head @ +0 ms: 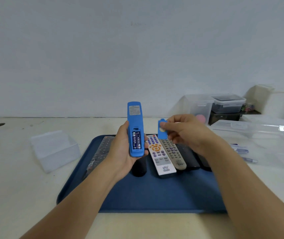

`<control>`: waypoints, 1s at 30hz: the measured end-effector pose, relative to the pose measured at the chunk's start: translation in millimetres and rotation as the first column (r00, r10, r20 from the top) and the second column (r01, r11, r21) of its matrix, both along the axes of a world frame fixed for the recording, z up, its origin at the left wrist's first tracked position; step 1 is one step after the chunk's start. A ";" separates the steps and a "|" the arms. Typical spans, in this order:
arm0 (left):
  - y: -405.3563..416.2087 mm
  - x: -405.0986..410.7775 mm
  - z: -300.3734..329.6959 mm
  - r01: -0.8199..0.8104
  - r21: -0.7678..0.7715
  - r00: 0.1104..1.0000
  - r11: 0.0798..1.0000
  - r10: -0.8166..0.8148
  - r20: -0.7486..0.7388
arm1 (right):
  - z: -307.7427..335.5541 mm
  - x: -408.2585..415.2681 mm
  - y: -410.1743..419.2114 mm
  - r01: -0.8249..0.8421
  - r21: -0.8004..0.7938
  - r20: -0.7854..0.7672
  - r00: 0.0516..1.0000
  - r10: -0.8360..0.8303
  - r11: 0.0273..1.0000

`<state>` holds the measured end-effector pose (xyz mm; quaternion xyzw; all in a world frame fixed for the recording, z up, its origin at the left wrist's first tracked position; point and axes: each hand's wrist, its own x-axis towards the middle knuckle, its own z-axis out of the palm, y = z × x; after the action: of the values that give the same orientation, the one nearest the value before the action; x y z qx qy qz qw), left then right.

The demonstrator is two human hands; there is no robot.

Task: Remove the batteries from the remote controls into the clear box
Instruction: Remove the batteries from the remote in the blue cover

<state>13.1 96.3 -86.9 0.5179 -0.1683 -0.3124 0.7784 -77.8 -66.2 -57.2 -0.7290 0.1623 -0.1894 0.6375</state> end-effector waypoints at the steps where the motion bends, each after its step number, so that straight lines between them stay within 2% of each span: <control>1: 0.8 -0.3 0.2 0.000 0.004 1.000 1.000 0.000 0.010 | -0.9 -2.1 -4.7 0.010 -0.022 -0.035 0.999 -0.011 1.000; 7: 2.1 -4.4 0.0 0.058 -0.008 0.997 0.998 -0.058 0.043 | -5.7 -4.3 -10.2 -0.089 -0.082 -0.179 0.981 0.074 0.993; 8: 2.1 -5.0 0.4 0.067 -0.010 0.997 0.998 -0.066 0.045 | -7.7 -4.1 -9.6 -0.092 -0.155 -0.245 0.968 0.052 0.984; 10: 2.3 -6.1 1.8 0.073 -0.014 0.996 0.997 -0.073 0.044 | -11.8 -2.7 -9.5 -0.034 -0.444 -0.309 0.944 -0.117 0.895; 11: 2.6 -6.6 2.5 0.074 -0.017 0.996 0.997 -0.073 0.041 | -12.6 -1.2 -9.1 0.043 -0.577 -0.234 0.948 -0.215 0.816; 12: 2.6 -7.1 3.4 0.075 -0.023 0.997 0.997 -0.074 0.034 | -11.5 0.1 -6.8 0.141 -0.635 -0.101 0.959 -0.263 0.759; 14: 2.5 -7.3 4.2 0.076 -0.039 0.997 0.996 -0.075 0.011 | -5.6 1.3 5.2 0.254 -0.566 0.155 0.967 -0.201 0.785; 16: 2.6 -5.7 4.0 0.085 -0.062 0.996 0.994 -0.086 -0.017 | -0.8 3.4 21.7 0.226 -0.539 0.293 0.953 -0.071 0.811; 19: 4.0 -4.4 3.7 0.129 -0.094 0.991 0.987 -0.131 -0.007 | -3.9 5.5 45.2 0.171 -0.638 0.315 0.947 0.052 0.751; 23: 5.1 -4.7 4.1 0.186 -0.138 0.982 0.973 -0.190 -0.015 | -11.6 9.9 54.0 0.155 -0.677 0.283 0.957 0.060 0.720; 27: 3.0 -3.1 0.3 0.175 -0.133 0.984 0.976 -0.178 -0.016 | -15.2 13.1 55.1 0.137 -0.681 0.252 0.966 0.055 0.719; 30: 2.7 -3.0 -1.1 0.171 -0.111 0.985 0.979 -0.173 -0.013 | -16.9 14.3 55.4 0.127 -0.736 0.217 0.975 0.055 0.665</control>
<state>10.1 99.0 -88.0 0.4542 -0.2203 -0.3747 0.7776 -63.6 -10.9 -74.1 -0.8966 0.0132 -0.3314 0.2934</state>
